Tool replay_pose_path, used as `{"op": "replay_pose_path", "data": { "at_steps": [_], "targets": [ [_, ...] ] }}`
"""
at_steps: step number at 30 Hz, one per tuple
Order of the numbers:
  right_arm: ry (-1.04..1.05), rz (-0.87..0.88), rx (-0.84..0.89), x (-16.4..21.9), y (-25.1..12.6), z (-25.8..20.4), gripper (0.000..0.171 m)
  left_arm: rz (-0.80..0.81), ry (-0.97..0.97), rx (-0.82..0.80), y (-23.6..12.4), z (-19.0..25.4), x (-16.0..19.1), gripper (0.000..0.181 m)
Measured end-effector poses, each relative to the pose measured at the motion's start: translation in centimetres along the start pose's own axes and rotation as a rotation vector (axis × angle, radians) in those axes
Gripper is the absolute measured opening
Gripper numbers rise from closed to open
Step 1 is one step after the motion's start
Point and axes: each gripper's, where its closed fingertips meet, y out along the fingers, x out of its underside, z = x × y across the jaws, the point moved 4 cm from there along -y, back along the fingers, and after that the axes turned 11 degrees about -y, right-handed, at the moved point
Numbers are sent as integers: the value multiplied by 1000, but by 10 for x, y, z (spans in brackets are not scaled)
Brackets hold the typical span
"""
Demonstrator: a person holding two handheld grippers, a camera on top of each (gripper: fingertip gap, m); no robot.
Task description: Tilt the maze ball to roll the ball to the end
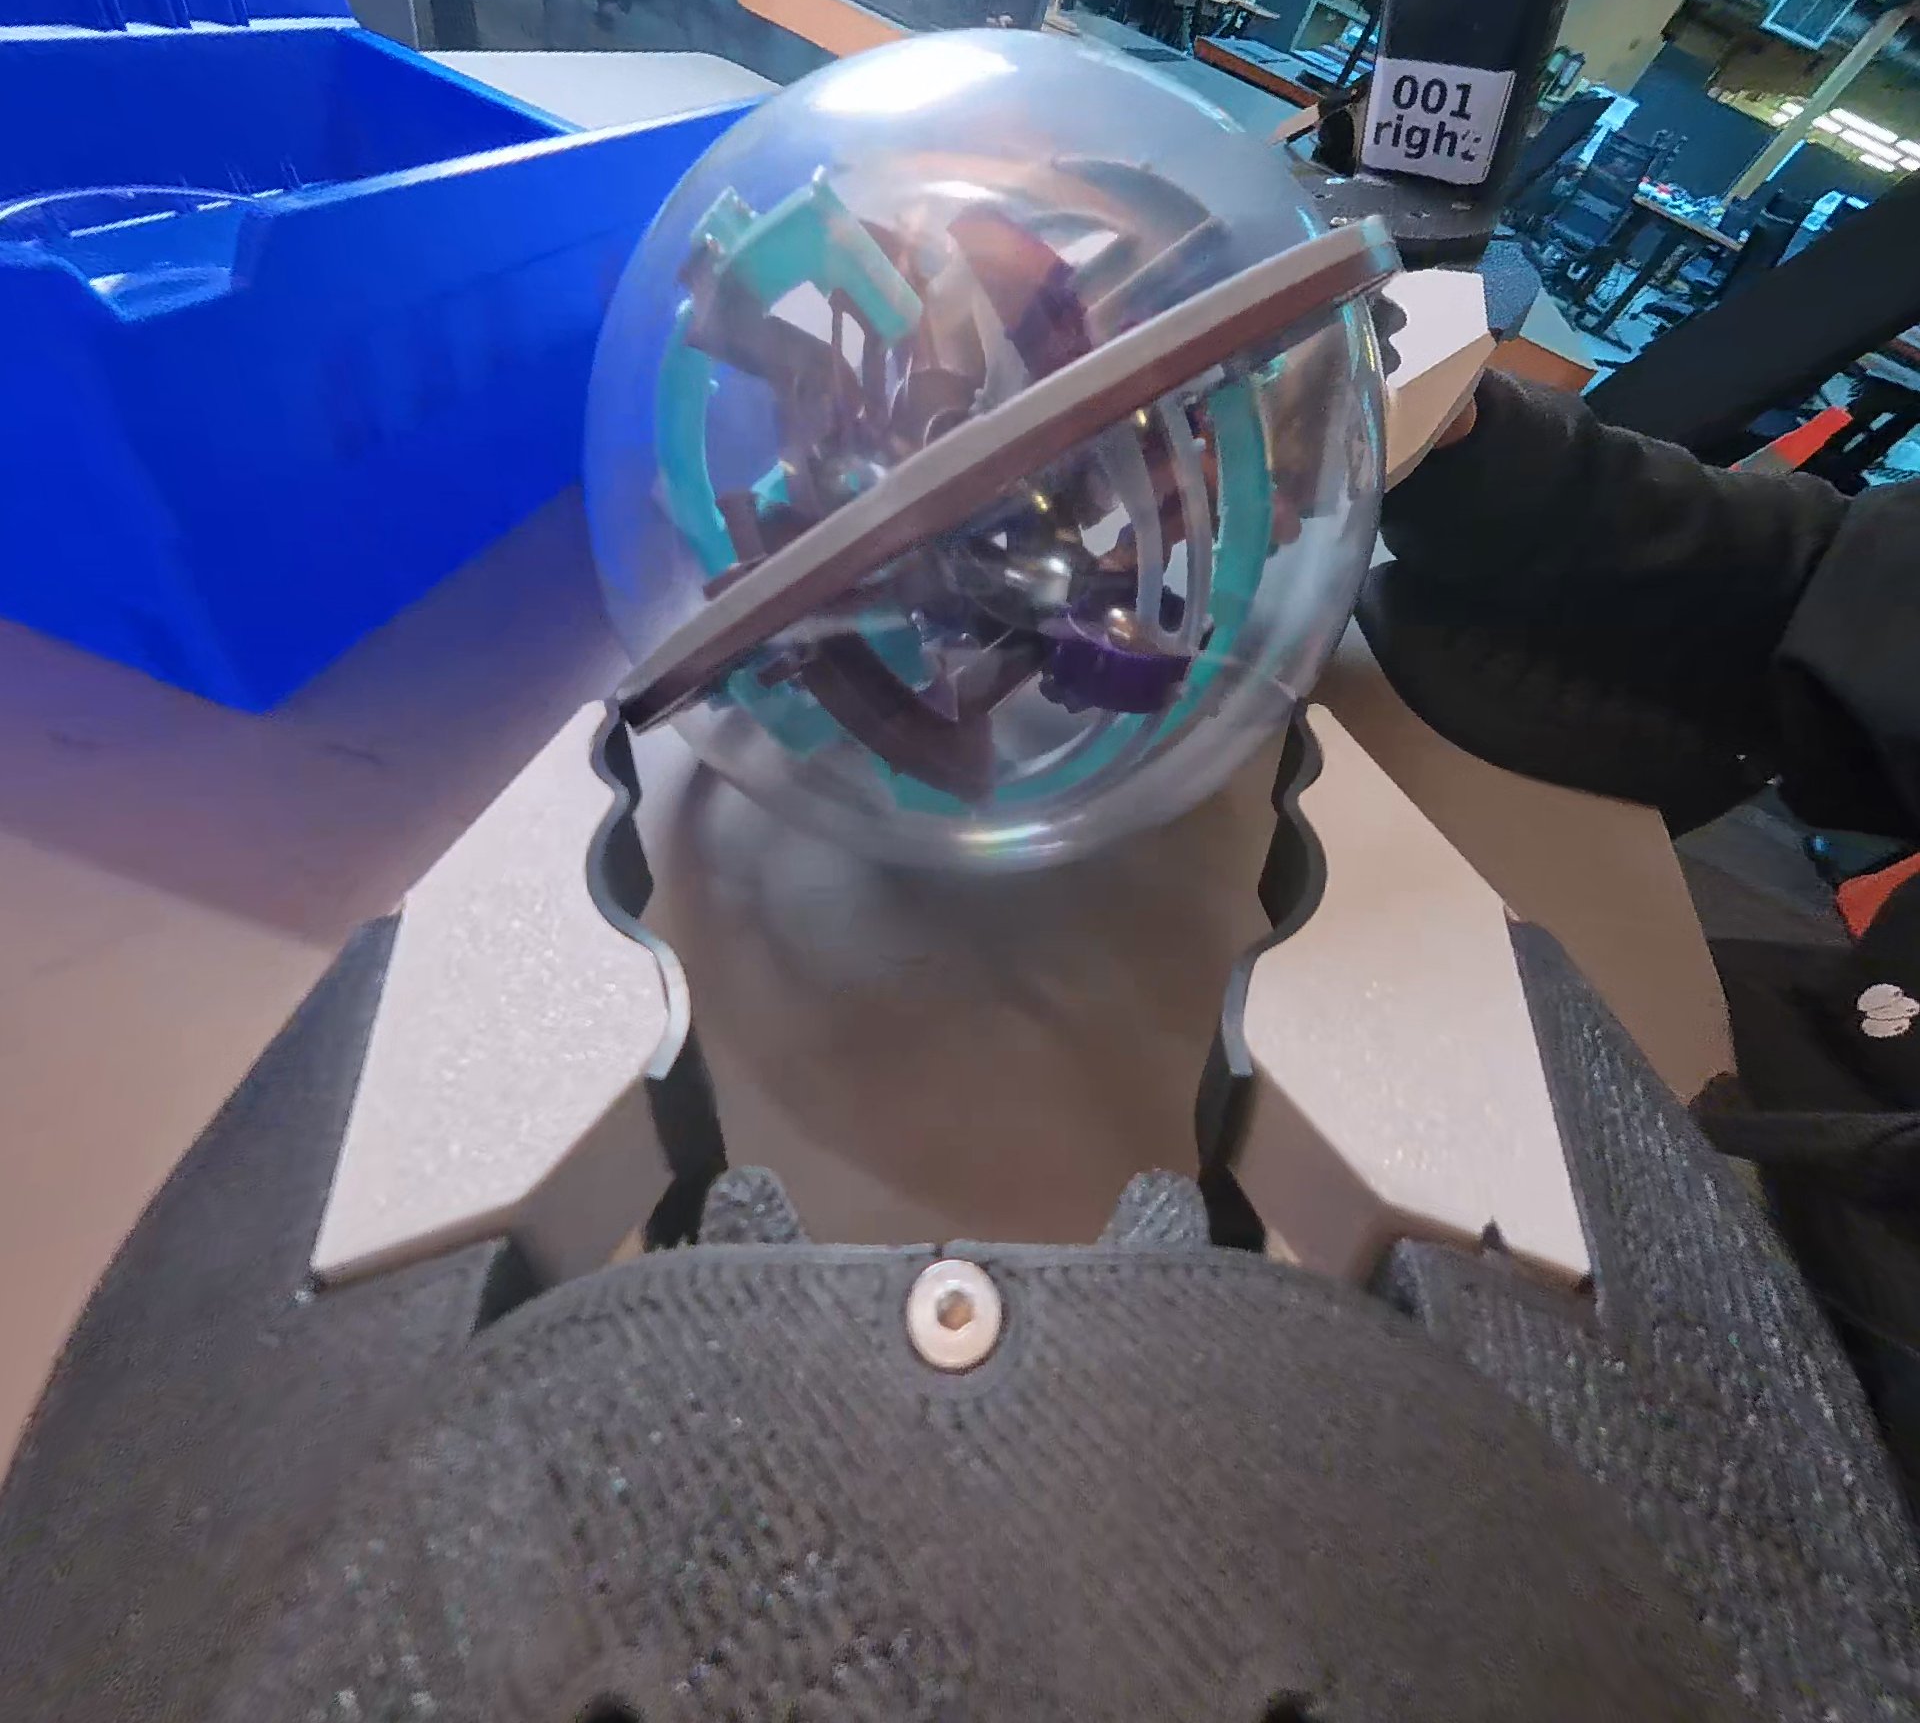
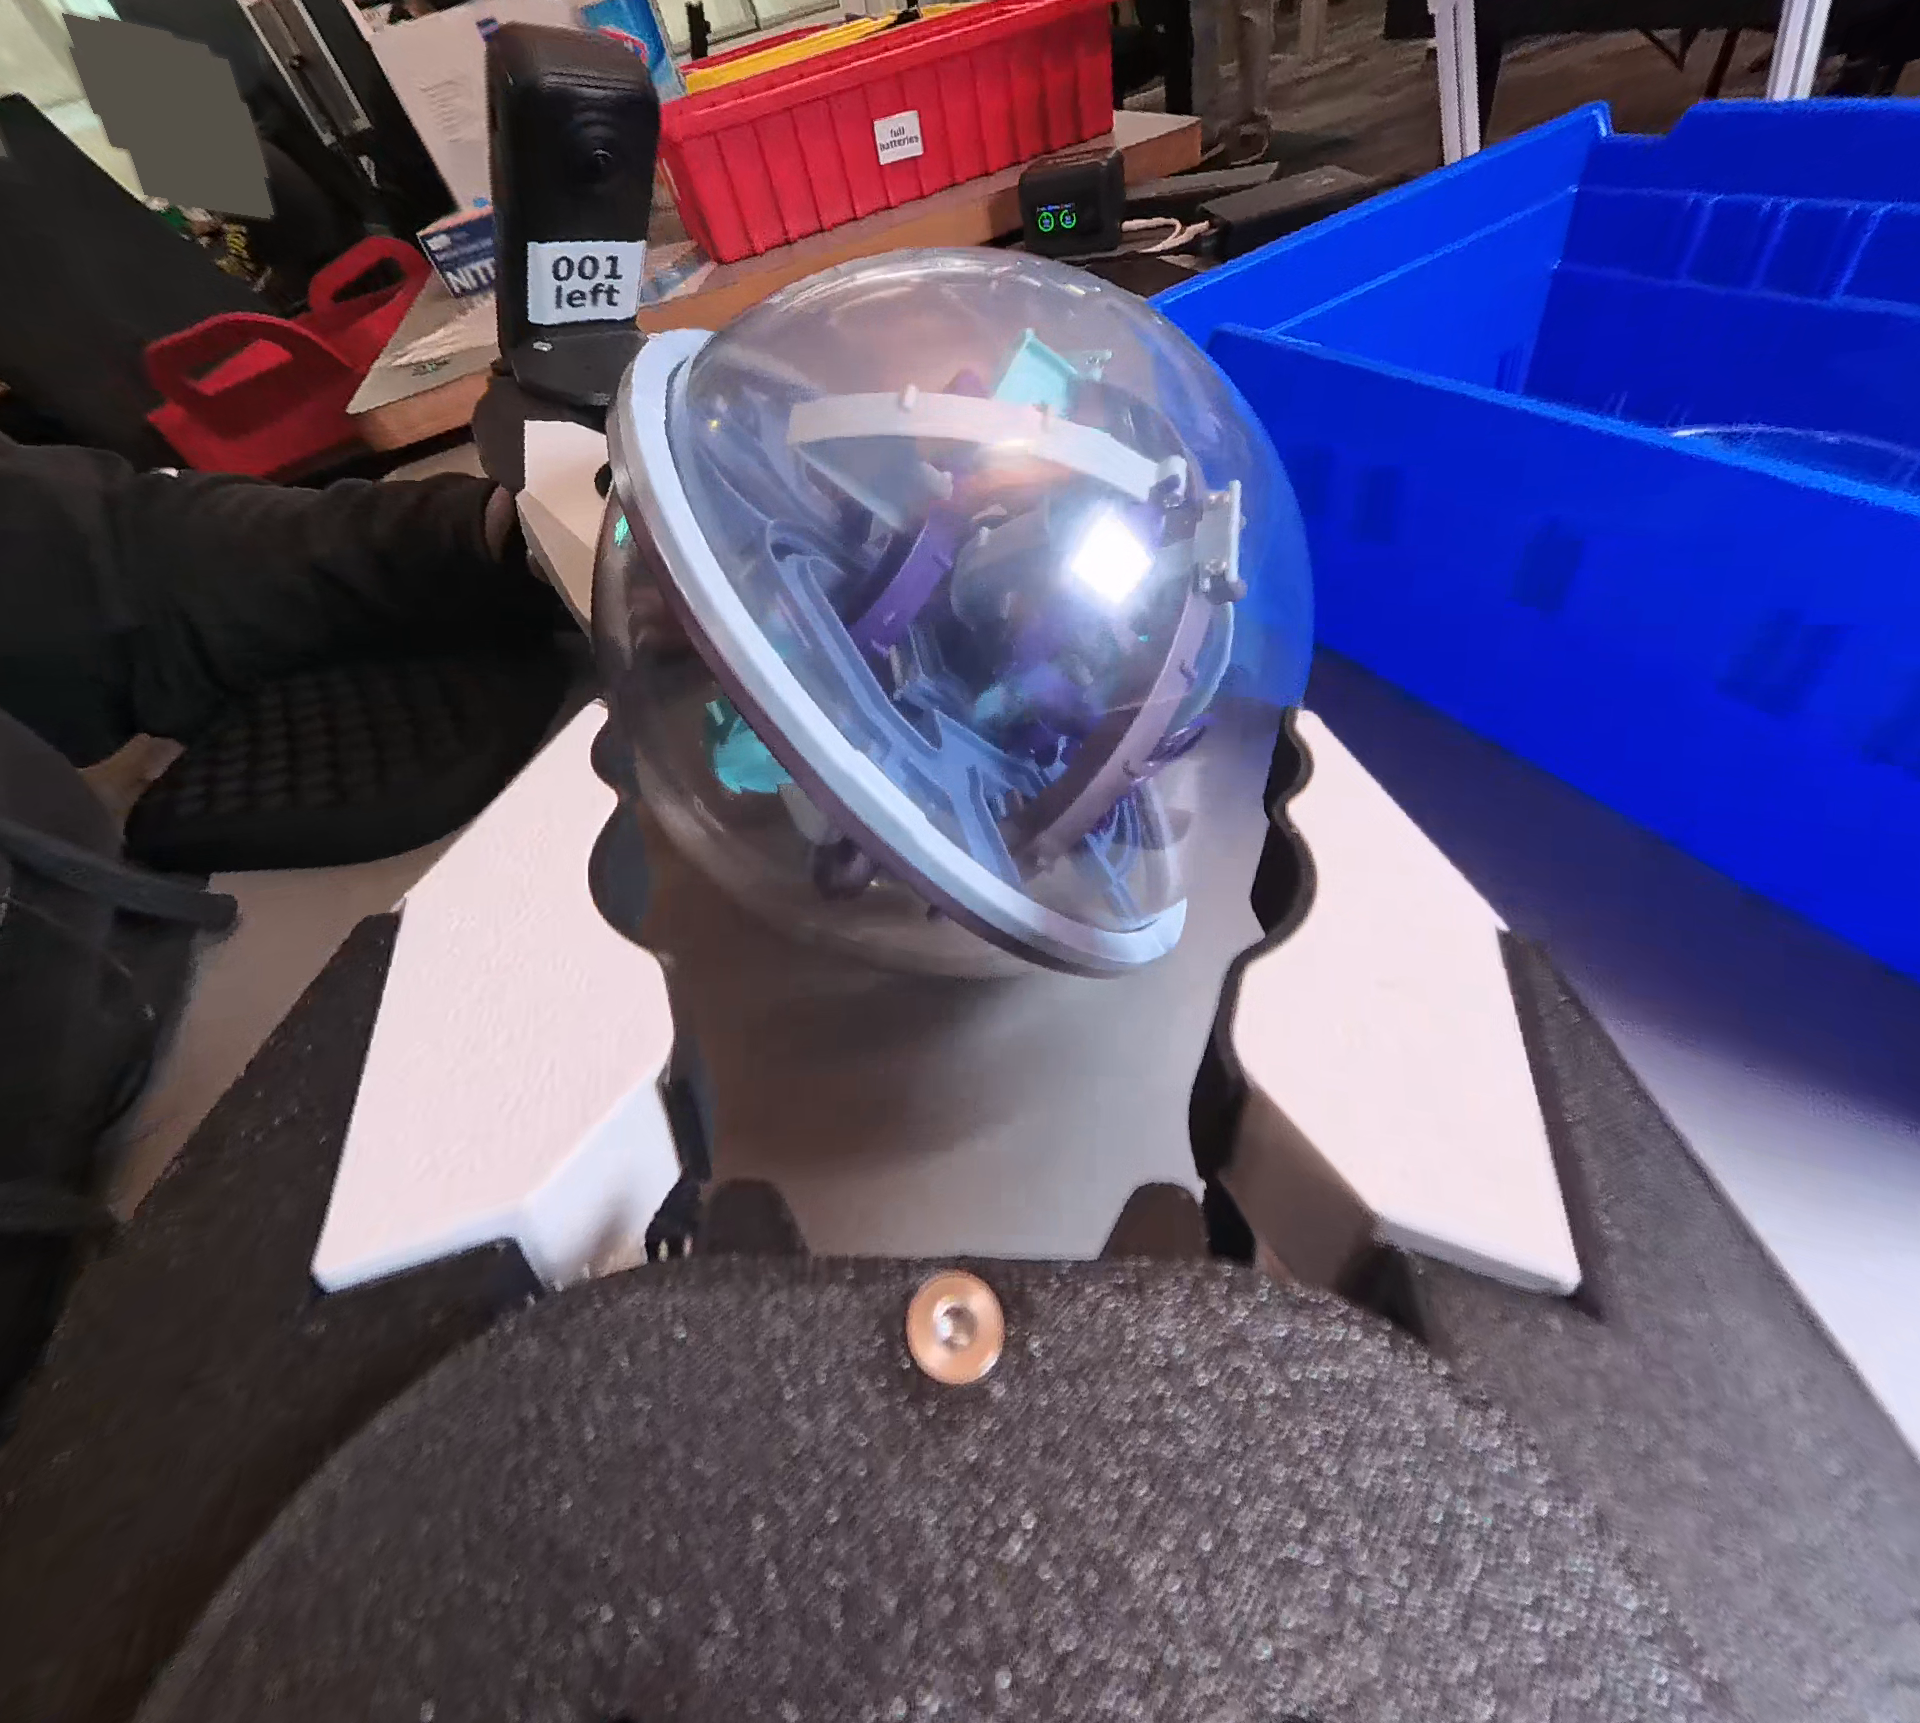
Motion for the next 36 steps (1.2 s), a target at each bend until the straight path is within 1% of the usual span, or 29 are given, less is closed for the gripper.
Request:
{"op": "replay_pose_path", "data": {
  "at_steps": [4,9,14,19,24,26,27,28,30,33,34,36],
  "targets": [
    [66,30,-12,2,-2,1,119,-6,-30,5,-1,1,-1,119],
    [78,9,-45,10,-2,-1,119,47,79,-14,-5,5,-6,117],
    [19,6,-36,10,-2,-4,119,45,153,-27,-6,6,-3,116],
    [-117,4,3,9,-3,-8,120,42,284,-55,-4,4,4,116],
    [-207,17,46,-2,-3,-13,119,-64,272,-80,1,0,14,114],
    [-227,30,46,-8,-4,-16,116,-141,268,-93,2,-2,21,112],
    [-231,40,44,-12,-4,-18,113,-174,267,-87,1,0,22,122],
    [-235,50,45,-15,-4,-19,110,-184,259,-68,-1,3,21,135],
    [-251,51,51,-17,-4,-21,109,-130,256,-21,-9,10,8,142],
    [-269,31,41,-16,0,-25,109,5,311,-11,-21,17,-12,140],
    [-276,29,34,-16,3,-28,110,27,329,-16,-21,18,-15,138],
    [-307,31,34,-18,8,-34,110,8,359,-26,-17,19,-10,136]
  ]
}}
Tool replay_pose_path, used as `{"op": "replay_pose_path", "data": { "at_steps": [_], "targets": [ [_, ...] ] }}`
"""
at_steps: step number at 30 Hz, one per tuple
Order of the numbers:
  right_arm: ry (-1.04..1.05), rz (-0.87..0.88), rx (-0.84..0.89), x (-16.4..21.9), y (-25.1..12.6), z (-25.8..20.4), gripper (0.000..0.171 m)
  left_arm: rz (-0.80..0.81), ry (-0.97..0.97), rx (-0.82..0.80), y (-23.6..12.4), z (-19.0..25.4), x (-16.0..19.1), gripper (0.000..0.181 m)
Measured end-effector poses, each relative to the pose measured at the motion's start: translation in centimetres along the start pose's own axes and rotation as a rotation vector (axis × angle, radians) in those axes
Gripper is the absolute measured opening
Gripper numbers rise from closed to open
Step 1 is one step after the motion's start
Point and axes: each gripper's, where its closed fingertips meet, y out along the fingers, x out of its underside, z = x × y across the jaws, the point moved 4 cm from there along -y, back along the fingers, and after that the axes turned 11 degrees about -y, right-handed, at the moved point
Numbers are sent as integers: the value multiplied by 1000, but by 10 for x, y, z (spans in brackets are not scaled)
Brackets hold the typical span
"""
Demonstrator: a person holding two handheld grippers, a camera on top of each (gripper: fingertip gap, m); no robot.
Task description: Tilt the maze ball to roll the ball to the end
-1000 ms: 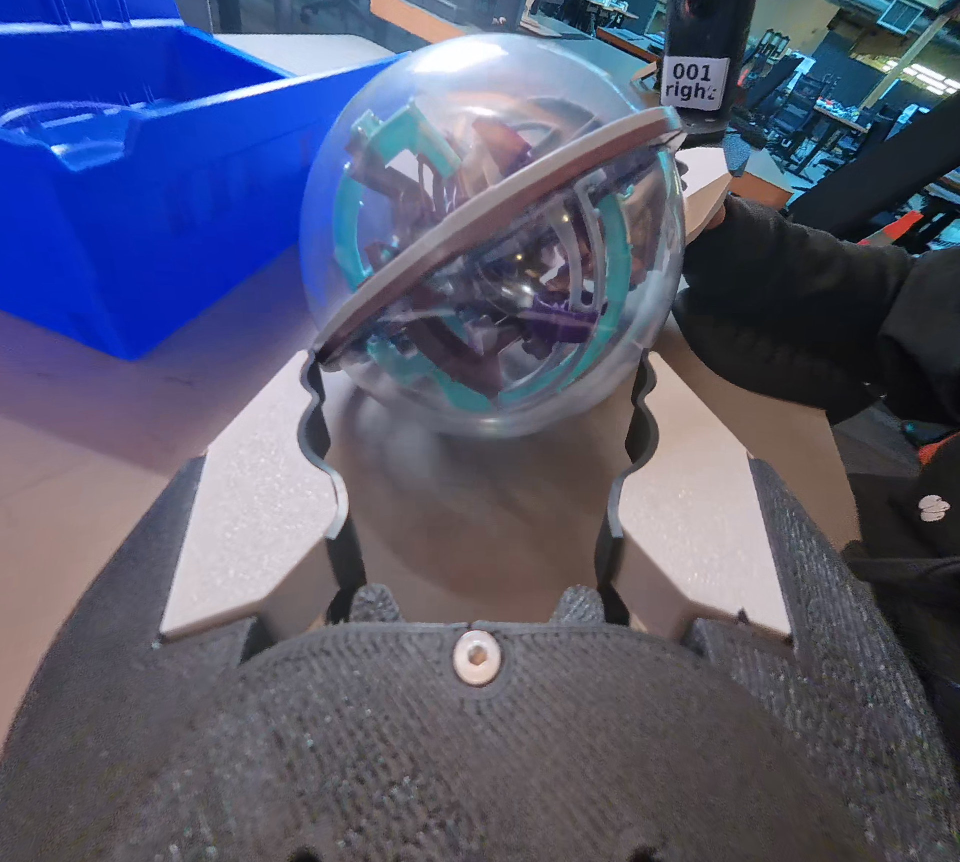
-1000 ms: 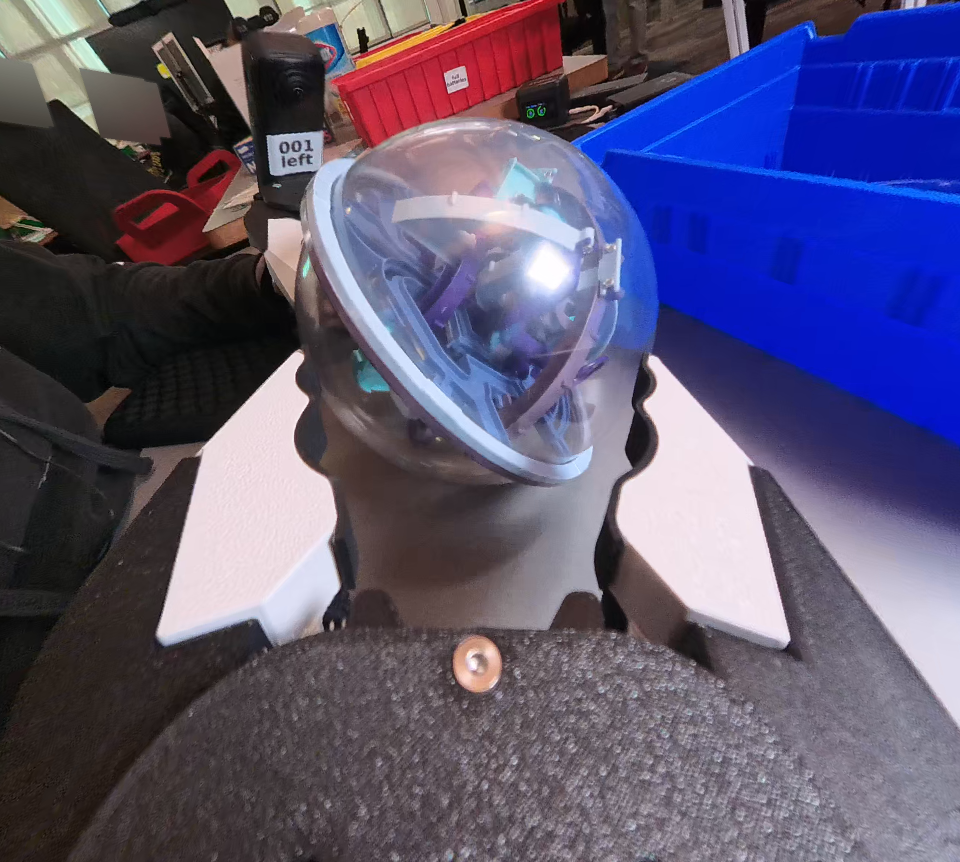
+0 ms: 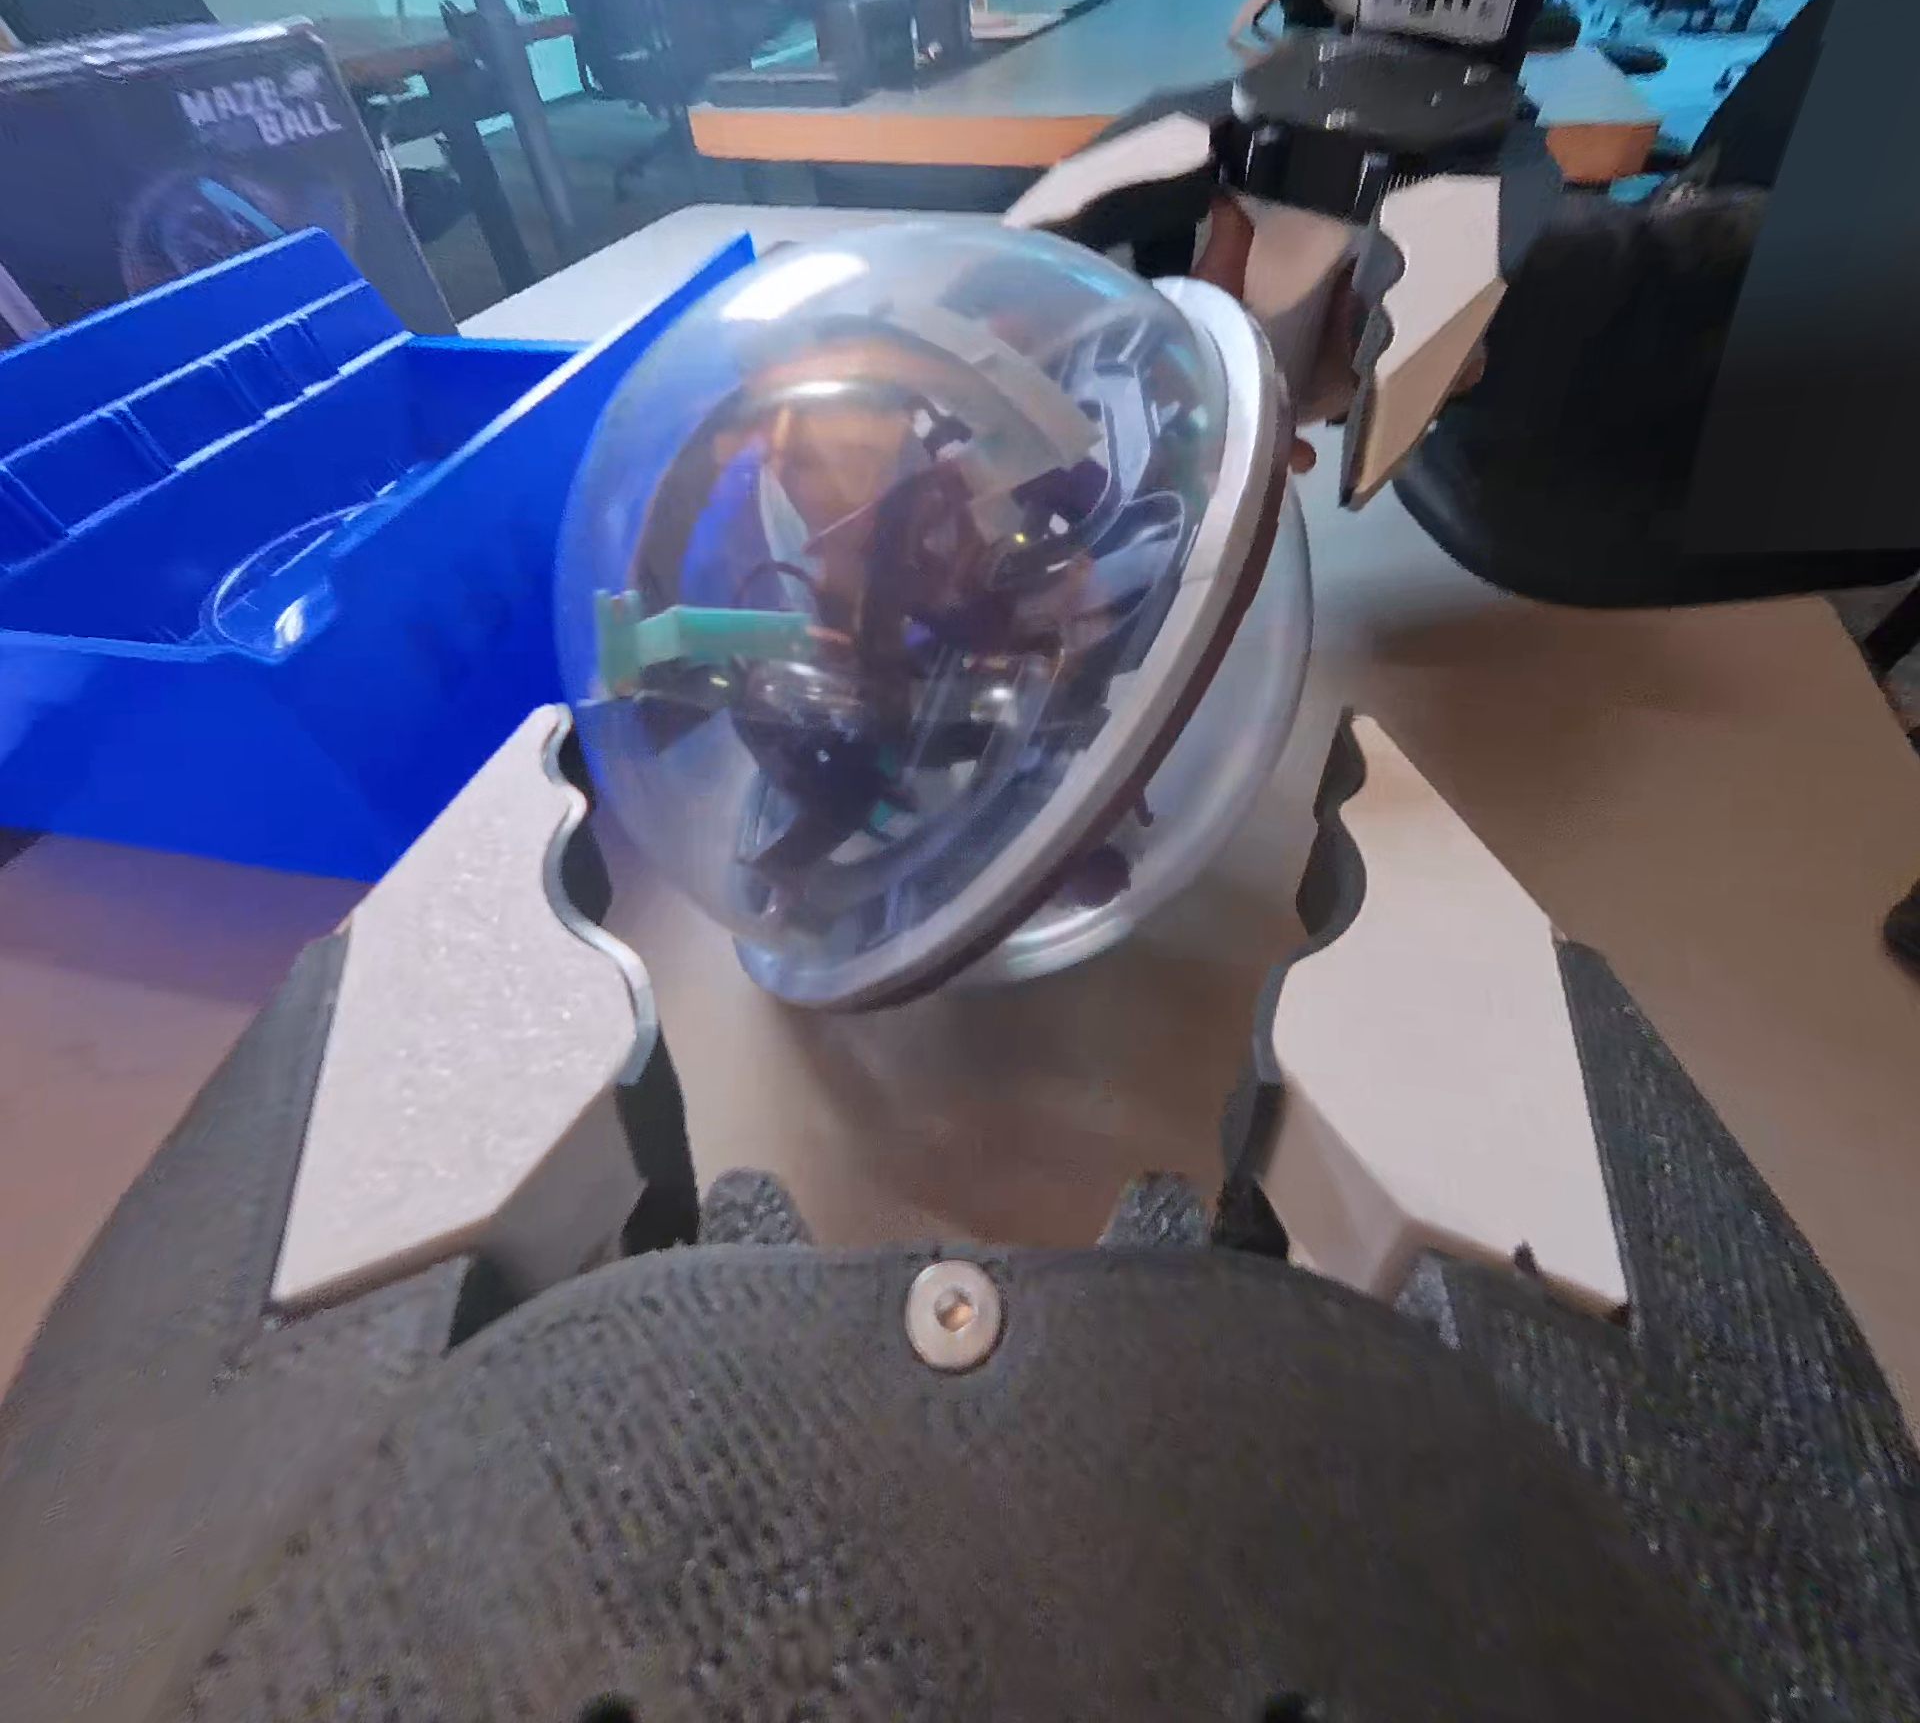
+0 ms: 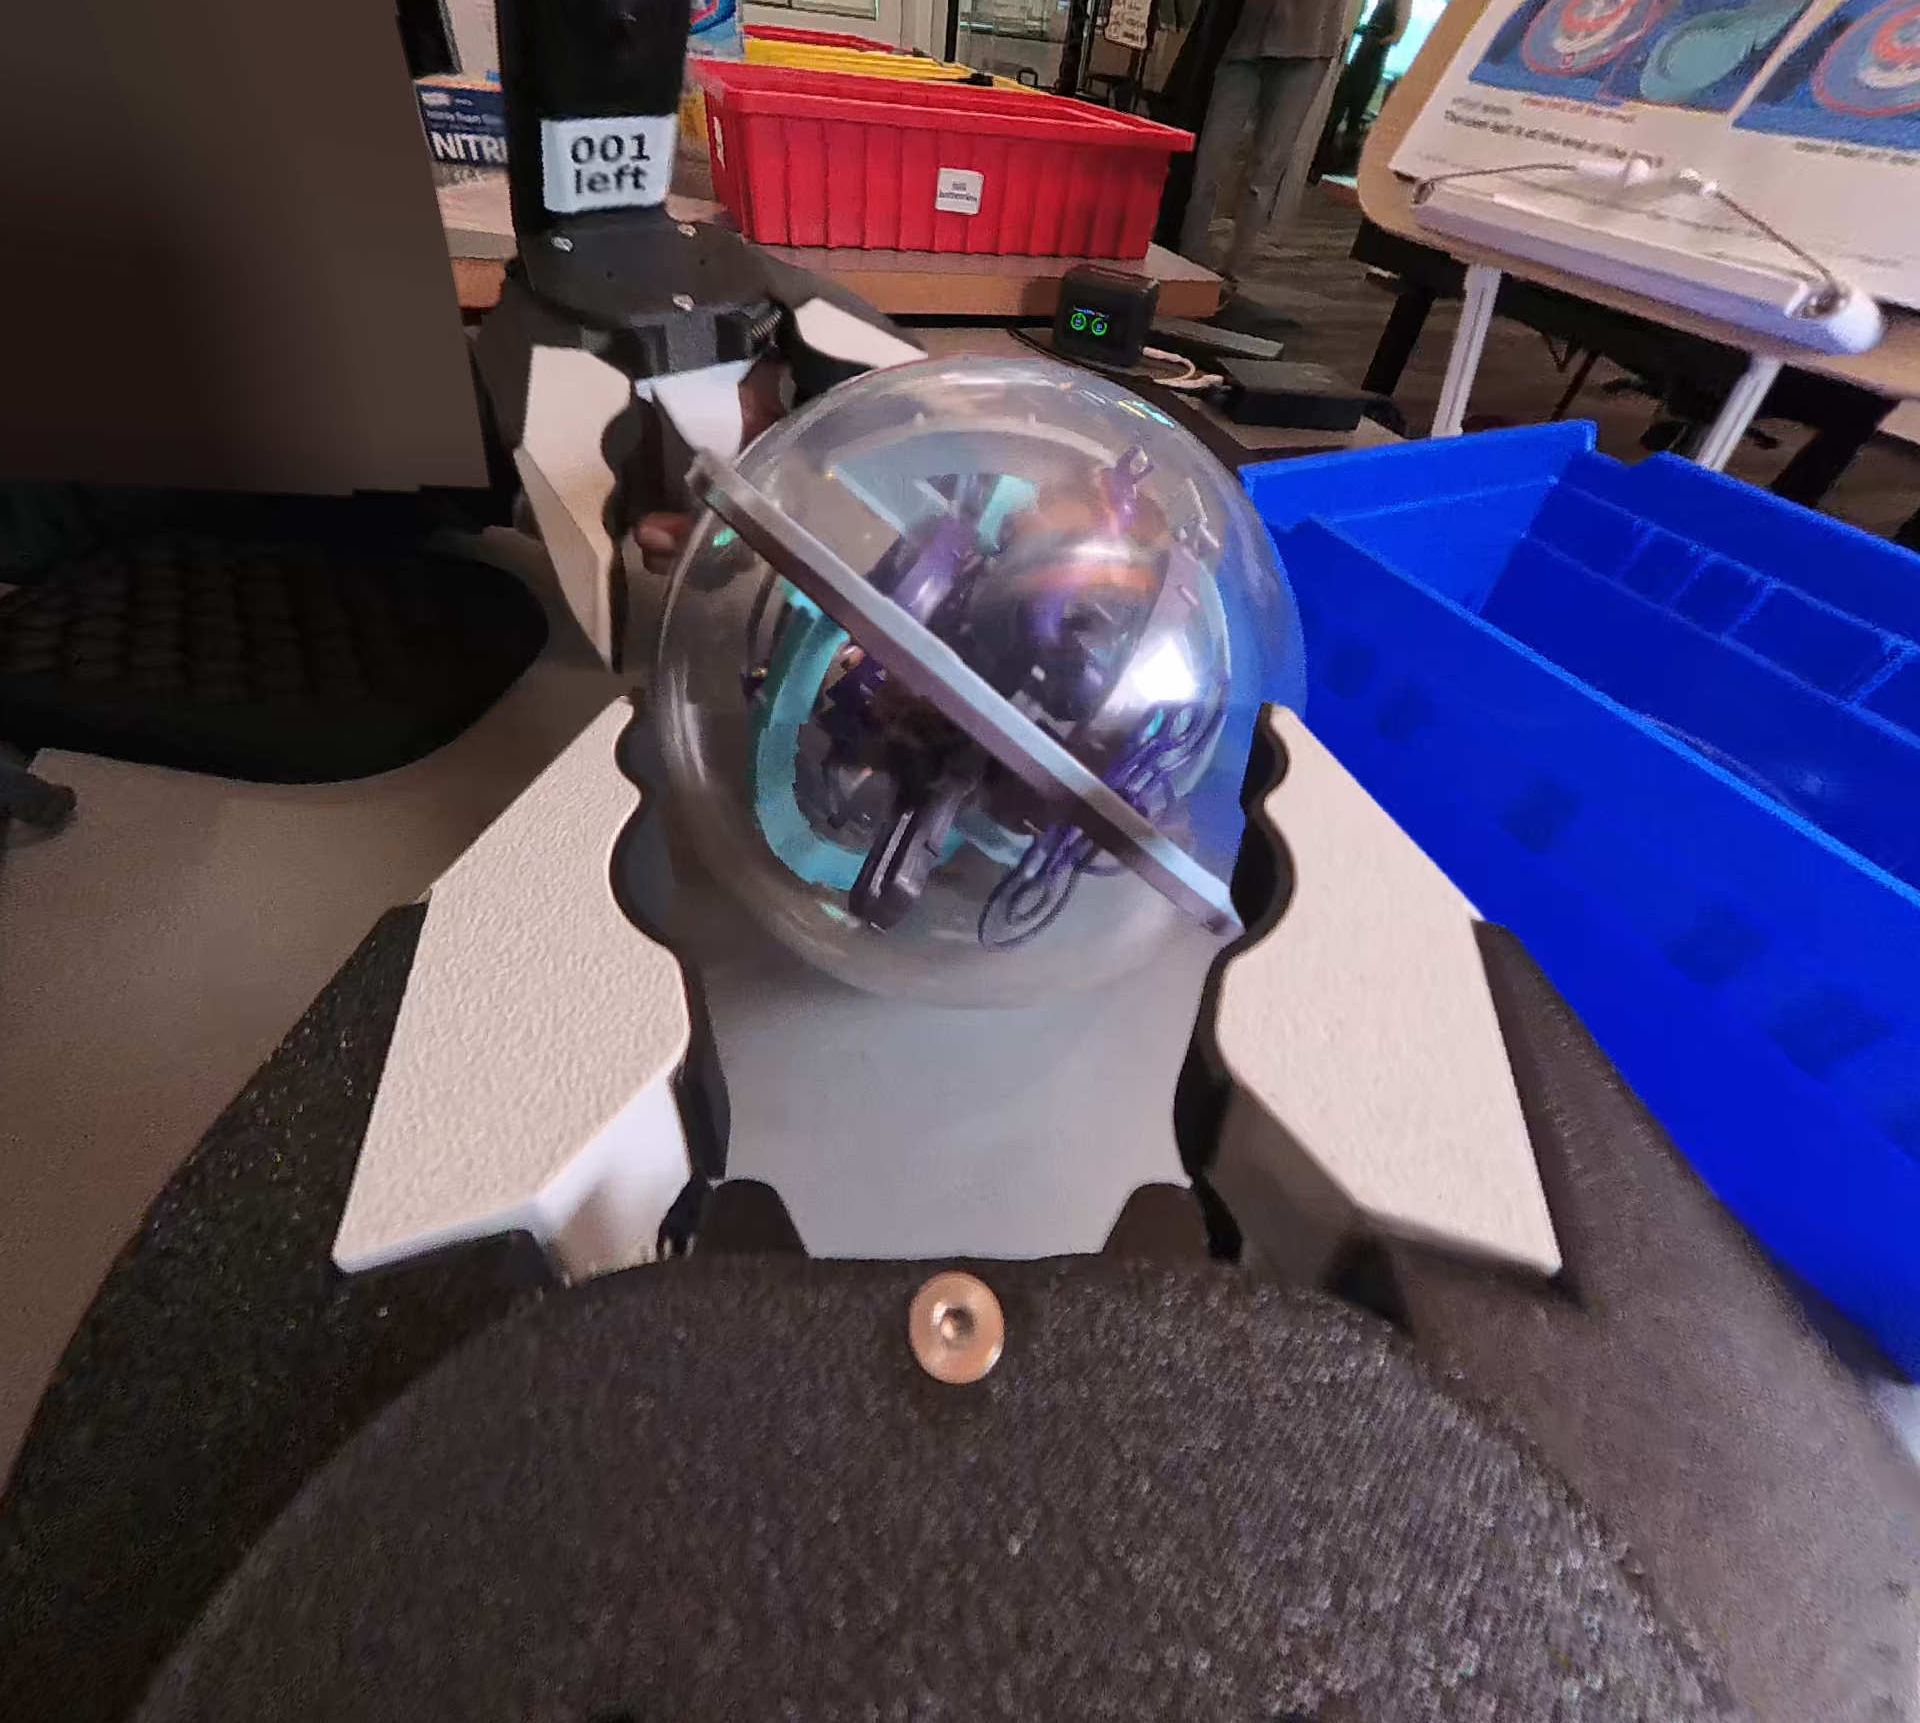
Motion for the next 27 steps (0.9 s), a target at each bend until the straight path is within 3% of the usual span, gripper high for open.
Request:
{"op": "replay_pose_path", "data": {
  "at_steps": [5,11,14,17,19,22,25,27],
  "targets": [
    [-16,34,-9,-11,1,-7,112,-70,-8,-1,4,-8,18,136],
    [11,-115,-21,33,-2,3,129,-176,-82,47,12,-8,39,126],
    [12,-113,-25,33,3,0,135,-208,-96,46,18,-3,41,123],
    [32,-65,-32,20,1,1,135,-257,-149,82,19,3,46,118],
    [82,-26,-37,11,-2,3,124,-305,-172,127,17,6,50,126],
    [78,-27,-12,8,-5,7,118,-225,-116,103,8,0,37,145],
    [116,-50,-4,10,-1,10,118,-28,-68,50,-1,-7,11,144],
    [121,-45,5,7,5,10,117,-6,-52,30,3,-6,7,140]
  ]
}}
